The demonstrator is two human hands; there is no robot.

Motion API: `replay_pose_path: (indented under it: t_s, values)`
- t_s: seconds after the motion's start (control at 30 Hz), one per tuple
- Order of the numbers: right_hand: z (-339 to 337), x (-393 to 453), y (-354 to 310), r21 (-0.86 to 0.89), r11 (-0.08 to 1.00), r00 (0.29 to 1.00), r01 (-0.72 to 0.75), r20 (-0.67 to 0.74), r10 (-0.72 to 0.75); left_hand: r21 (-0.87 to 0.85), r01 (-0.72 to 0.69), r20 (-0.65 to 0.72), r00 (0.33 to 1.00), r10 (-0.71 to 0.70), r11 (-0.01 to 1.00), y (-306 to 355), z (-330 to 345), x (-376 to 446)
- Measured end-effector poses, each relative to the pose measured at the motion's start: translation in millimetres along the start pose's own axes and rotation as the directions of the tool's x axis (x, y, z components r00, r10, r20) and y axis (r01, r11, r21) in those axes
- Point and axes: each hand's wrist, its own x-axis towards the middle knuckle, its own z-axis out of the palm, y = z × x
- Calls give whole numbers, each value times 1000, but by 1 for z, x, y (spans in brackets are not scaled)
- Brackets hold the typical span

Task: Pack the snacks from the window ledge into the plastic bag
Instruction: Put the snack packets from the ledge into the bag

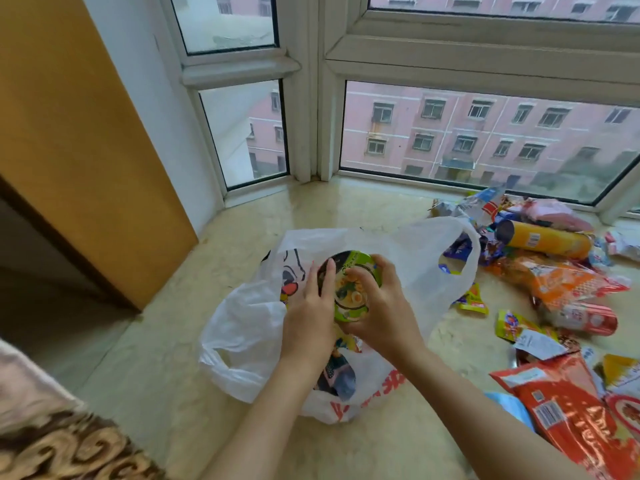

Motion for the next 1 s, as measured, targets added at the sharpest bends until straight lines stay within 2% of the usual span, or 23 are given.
replay_pose_path:
  t_s: [0.07, 0.17, 0.27, 0.37, 0.43, 0.5, 0.57, 0.63, 0.77, 0.83, 0.93, 1.0]
  values:
    - [4, 13, 3, 59, 998, 999, 10, 43, -13, -37, 89, -3, 996, -89, 995, 0, -3, 10]
    - [20, 27, 14, 119, 993, 984, -12, 179, -9, -39, 149, -10, 989, -150, 988, -5, 0, 26]
    - [41, 34, 21, 107, 994, 955, -33, 298, 0, -27, 184, 84, 980, -181, 983, -17, 11, 36]
    - [51, 35, 26, -56, 998, 912, 37, 410, -11, 52, 182, 228, 955, -189, 982, -27, 23, 39]
    - [52, 33, 32, -184, 978, 895, 101, 445, -9, 151, 155, 270, 944, -192, 976, -28, 29, 36]
    - [50, 32, 38, -264, 954, 887, 143, 462, -5, 222, 131, 266, 945, -189, 966, -24, 31, 35]
    - [45, 34, 41, -332, 926, 886, 181, 464, -6, 218, 146, 255, 946, -200, 965, -17, 31, 37]
    - [37, 35, 45, -356, 921, 893, 161, 450, 18, 133, 199, 273, 935, -229, 971, -8, 33, 41]
    - [27, 32, 56, -230, 973, 862, 36, 499, 86, -88, 336, 328, 899, -291, 938, 8, 44, 51]
    - [26, 29, 62, -243, 970, 858, 34, 504, 96, -172, 362, 339, 895, -290, 916, 10, 50, 60]
    - [26, 24, 73, -410, 903, 905, 127, 421, 64, -219, 360, 352, 896, -271, 907, 17, 53, 72]
    - [21, 23, 79, -486, 863, 940, 140, 338, 38, -181, 342, 336, 903, -269, 922, 27, 51, 75]
